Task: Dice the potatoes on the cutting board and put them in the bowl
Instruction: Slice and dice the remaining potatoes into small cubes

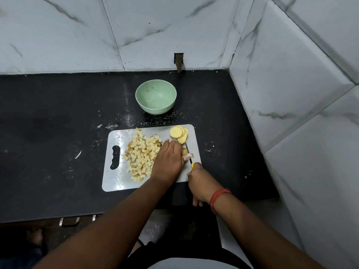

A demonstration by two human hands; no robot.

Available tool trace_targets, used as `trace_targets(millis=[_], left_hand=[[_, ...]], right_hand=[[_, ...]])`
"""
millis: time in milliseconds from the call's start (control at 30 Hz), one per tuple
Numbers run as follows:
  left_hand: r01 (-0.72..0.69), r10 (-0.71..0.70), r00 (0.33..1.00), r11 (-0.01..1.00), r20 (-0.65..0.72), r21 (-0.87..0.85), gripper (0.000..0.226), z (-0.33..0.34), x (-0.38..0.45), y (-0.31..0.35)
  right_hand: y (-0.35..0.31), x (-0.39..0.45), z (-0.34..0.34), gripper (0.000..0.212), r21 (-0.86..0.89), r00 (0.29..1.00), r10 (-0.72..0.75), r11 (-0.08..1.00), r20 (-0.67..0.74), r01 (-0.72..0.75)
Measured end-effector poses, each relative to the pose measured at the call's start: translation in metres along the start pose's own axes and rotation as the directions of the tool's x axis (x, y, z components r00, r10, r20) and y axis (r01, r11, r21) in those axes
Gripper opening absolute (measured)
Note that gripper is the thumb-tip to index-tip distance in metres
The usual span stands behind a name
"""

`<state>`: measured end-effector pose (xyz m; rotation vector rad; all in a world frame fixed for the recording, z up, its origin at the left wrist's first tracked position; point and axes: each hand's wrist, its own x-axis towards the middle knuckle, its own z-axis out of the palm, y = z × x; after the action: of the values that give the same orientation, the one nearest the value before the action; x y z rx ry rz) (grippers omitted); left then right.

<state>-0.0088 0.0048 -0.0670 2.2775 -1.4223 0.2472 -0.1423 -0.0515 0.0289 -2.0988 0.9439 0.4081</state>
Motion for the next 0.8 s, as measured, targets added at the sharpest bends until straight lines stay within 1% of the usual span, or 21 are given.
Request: trace_targets(millis=[67,133,167,200,267,333,400,467,500,533,567,600,700,767,800], left_hand=[[0.000,0.000,1.000,1.000,-0.009,-0.018,0.030,0.001,0.001,0.000],[0.002,-0.003,1.000,0.999,-0.015,-0.032,0.031,0.002,0.000,0.000],[-0.002,0.002,1.000,0.999,-0.021,-0.034,0.031,0.002,-0.001,-0.001],[-0.009,0.009,1.000,0.999,-0.030,-0.033,0.030,0.002,-0.002,-0.001],[-0.018,0.017,0.999,0.999,-0.031,-0.028,0.028,0.002,-0.003,-0.002],[-0.013,0.012,1.000,0.999,-0.024,-0.042,0.026,0.002,-0.002,-0.001],[-0.002,0.001,1.000,0.999,-0.018,-0.052,0.029,0.002,0.000,0.000],[0.012,-0.013,1.000,0.998,-0.002,-0.056,0.031,0.002,0.000,0.000],[0.017,-0.017,1.000,0.998,0.005,-0.060,0.032,0.002,-0.001,0.000],[0.019,-0.019,1.000,0.998,0.009,-0.063,0.031,0.001,-0.001,0.000],[0.018,-0.018,1.000,0.998,0.008,-0.062,0.031,0.001,-0.001,0.000],[0.017,-0.017,1.000,0.998,0.004,-0.060,0.029,0.001,-0.001,-0.001],[0.036,-0.036,0.999,0.998,0.001,-0.056,0.025,0.001,0.000,-0.001],[0.048,-0.047,0.999,0.997,0.009,-0.057,0.033,0.001,0.000,0.001],[0.050,-0.049,0.999,0.997,0.008,-0.057,0.038,0.000,0.000,0.002]], right_hand=[[-0.003,-0.001,-0.003,0.007,-0.013,1.000,0.000,1.000,0.011,0.000],[-0.002,-0.002,-0.006,0.026,-0.031,1.000,-0.013,0.999,0.019,0.014],[0.000,-0.003,-0.005,0.030,-0.047,0.999,-0.007,0.999,0.037,0.009],[0.002,-0.005,-0.004,0.025,-0.055,0.999,-0.007,0.998,0.052,0.010],[0.005,-0.008,-0.001,0.005,-0.050,0.998,0.014,0.999,0.067,-0.010],[0.005,-0.007,0.000,0.009,-0.057,0.998,0.027,0.998,0.064,-0.023],[0.002,-0.003,-0.002,0.007,-0.082,0.997,0.037,0.996,0.064,-0.032],[0.000,0.001,-0.004,0.024,-0.102,0.996,0.054,0.994,0.068,-0.047],[0.000,0.003,-0.003,0.029,-0.112,0.996,0.057,0.993,0.065,-0.049],[-0.001,0.003,-0.003,0.025,-0.106,0.996,0.062,0.993,0.063,-0.055],[-0.001,0.002,-0.002,0.014,-0.104,0.996,0.063,0.993,0.064,-0.056],[-0.002,0.000,-0.002,0.010,-0.096,0.996,0.067,0.994,0.066,-0.060],[0.005,-0.004,0.000,0.016,-0.096,0.994,0.064,0.994,0.092,-0.055],[0.012,-0.007,0.000,0.017,-0.103,0.994,0.078,0.992,0.081,-0.069],[0.015,-0.009,0.000,0.022,-0.107,0.993,0.090,0.991,0.079,-0.082]])
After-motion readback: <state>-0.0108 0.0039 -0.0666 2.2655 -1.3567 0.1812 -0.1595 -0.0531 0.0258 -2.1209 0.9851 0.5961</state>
